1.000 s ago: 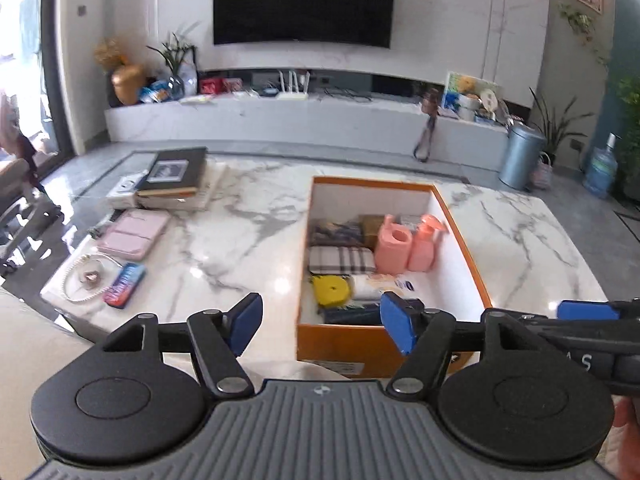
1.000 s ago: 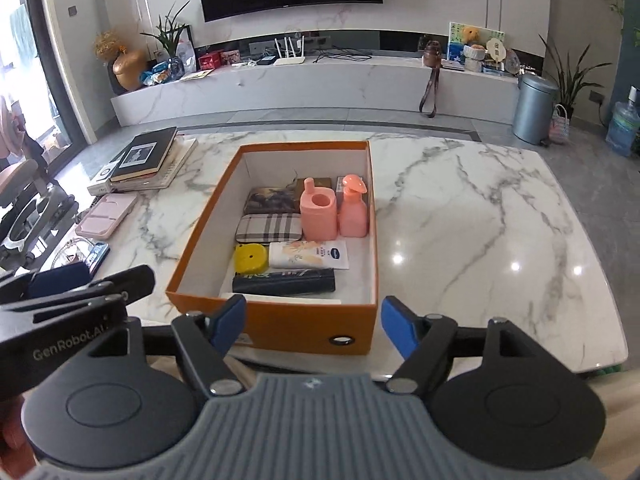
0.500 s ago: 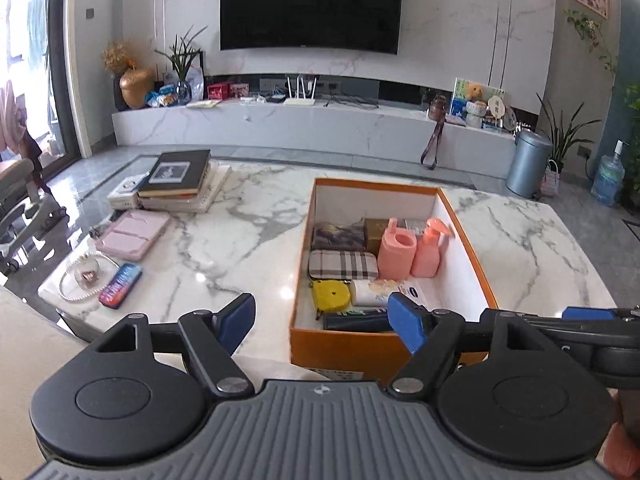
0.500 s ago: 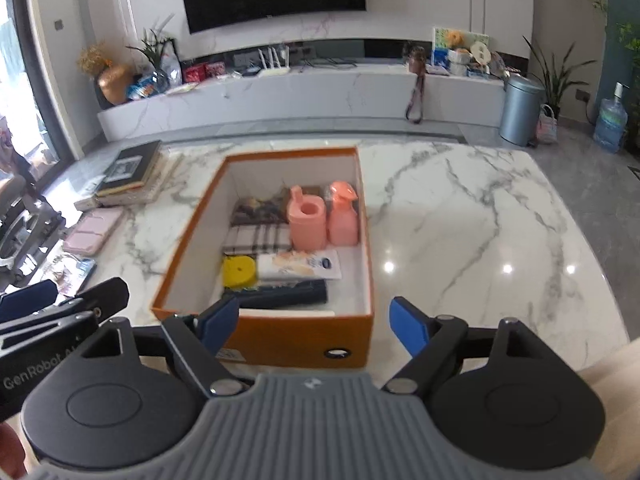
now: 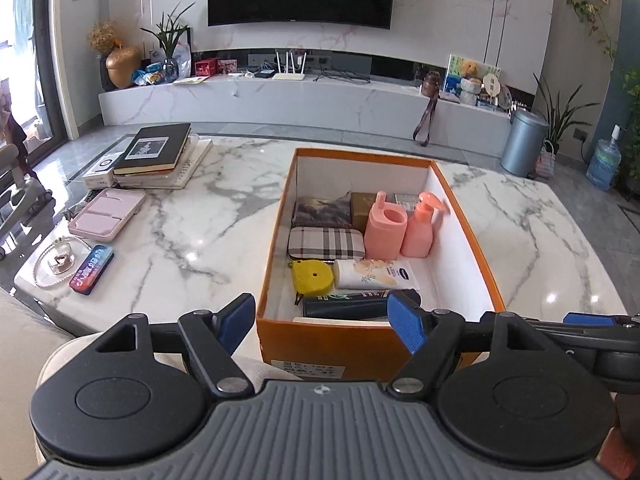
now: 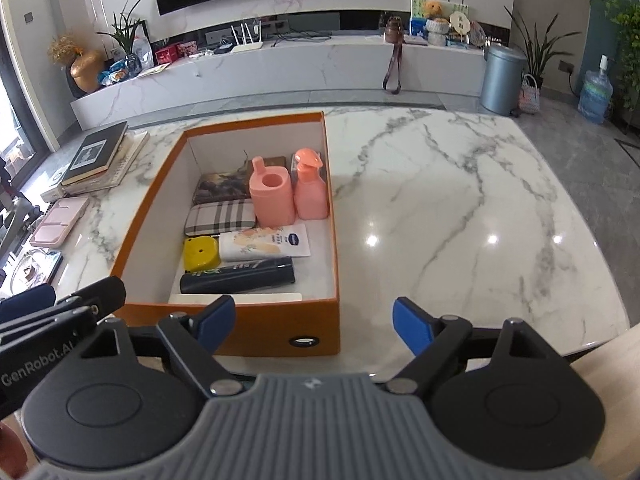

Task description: Organize rigid objects

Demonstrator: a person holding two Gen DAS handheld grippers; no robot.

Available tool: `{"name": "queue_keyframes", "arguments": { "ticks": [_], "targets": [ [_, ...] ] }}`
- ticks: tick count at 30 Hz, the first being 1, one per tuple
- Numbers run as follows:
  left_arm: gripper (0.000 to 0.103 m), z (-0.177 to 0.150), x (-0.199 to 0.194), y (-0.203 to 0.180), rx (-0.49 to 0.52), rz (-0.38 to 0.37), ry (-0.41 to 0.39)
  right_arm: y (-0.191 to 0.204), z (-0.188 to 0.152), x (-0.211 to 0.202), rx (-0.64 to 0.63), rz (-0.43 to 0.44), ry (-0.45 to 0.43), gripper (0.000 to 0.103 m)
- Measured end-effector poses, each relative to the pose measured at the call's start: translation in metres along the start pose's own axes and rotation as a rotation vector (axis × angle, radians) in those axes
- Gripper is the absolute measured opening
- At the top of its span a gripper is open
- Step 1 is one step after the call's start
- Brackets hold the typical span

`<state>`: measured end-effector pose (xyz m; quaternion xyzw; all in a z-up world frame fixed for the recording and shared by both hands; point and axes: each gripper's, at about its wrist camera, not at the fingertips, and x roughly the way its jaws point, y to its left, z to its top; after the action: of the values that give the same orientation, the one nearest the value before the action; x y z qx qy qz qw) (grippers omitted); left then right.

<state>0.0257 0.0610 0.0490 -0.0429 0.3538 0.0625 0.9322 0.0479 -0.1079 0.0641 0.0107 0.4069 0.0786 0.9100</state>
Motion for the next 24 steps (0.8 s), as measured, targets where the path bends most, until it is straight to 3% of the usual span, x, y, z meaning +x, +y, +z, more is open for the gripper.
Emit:
{"name": "queue_keyframes", "arguments": {
  "ticks": [24],
  "targets": [
    [0.088, -0.0019, 0.0063, -0.003, 0.014, 0.024, 0.029, -0.0111, -0.0015, 0.0109, 0.041, 0.013, 0.01, 0.086]
  ]
}}
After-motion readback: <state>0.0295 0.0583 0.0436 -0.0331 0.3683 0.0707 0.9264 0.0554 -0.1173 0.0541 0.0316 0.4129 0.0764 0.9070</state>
